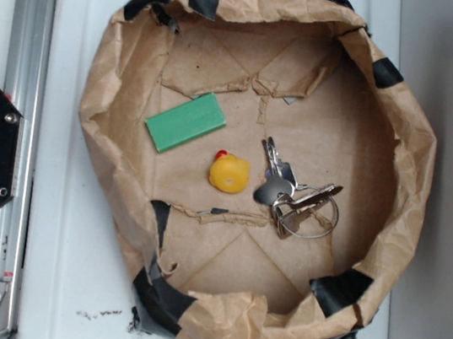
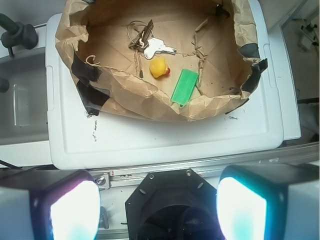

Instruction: Grab the yellow duck.

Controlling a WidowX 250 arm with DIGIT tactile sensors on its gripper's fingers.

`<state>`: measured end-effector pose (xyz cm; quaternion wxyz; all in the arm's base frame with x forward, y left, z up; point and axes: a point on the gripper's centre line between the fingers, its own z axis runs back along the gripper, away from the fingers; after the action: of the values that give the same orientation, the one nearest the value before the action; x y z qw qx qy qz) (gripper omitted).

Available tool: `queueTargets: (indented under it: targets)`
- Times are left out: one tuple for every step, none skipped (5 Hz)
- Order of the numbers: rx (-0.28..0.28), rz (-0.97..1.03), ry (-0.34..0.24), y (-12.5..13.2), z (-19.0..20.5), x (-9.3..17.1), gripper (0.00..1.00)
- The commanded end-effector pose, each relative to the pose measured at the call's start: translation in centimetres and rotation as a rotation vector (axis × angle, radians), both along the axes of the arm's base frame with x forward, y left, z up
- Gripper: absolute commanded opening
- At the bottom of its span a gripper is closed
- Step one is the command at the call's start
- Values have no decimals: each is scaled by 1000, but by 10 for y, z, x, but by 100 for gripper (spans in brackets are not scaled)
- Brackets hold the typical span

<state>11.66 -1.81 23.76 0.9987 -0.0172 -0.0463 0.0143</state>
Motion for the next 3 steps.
queueTargets:
  targets:
    - [0, 0, 0, 0, 0, 0, 100]
    - [30, -106, -3, 16, -9, 50, 100]
    - [45, -196, 11, 27, -33, 88, 100]
